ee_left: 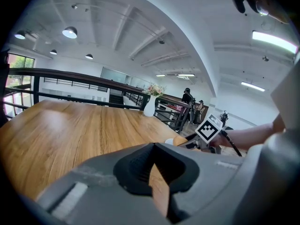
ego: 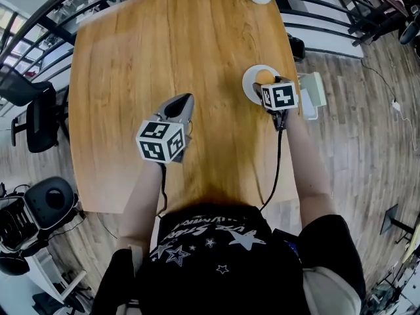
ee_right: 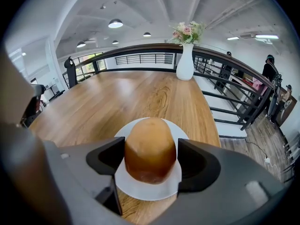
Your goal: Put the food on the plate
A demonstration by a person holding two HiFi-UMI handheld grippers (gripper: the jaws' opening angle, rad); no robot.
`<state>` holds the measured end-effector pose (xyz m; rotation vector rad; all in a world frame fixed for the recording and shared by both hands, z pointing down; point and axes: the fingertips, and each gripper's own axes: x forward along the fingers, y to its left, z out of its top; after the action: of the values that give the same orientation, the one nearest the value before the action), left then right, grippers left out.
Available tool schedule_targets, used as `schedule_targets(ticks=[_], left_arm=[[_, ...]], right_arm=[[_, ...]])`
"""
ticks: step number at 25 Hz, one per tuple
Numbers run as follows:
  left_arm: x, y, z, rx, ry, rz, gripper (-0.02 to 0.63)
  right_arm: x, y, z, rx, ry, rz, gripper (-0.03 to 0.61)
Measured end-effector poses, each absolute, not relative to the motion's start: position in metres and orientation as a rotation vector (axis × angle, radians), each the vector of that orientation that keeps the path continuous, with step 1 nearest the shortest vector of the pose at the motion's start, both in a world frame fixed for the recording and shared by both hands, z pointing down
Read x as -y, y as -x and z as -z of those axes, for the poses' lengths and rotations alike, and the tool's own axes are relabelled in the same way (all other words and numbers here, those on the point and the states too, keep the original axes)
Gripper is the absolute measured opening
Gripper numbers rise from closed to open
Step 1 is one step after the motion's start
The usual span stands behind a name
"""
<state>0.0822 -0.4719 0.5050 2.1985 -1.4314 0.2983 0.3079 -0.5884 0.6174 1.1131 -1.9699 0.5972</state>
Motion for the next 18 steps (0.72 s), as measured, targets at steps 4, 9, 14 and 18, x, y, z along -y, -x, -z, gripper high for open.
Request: schedule_targets(ticks=[4,9,14,18], left_arm=[[0.467,-0.075,-0.500,1.454,-2.192,-0.294,0.000],[0.457,-0.071,-0.500,1.484,-2.164,-0.286,0.000],[0.443,-0.073,-0.493,1.500,-2.157,-0.278,0.000],[0.432,-0.078,-0.487,1.514,-2.157,-0.279,0.000]], right_arm=[[0.589,-0.308,-0.616,1.971,-1.132,-0.594,0.380],[0.586,-0.313,-0.613,1.977,-1.147,-0.590,0.408],[0.577,-0.319,-0.603,2.000,-1.180,-0.607,0.414],[0.564,-0.323,-0.590,2.042,-1.202,-0.618,0.414]])
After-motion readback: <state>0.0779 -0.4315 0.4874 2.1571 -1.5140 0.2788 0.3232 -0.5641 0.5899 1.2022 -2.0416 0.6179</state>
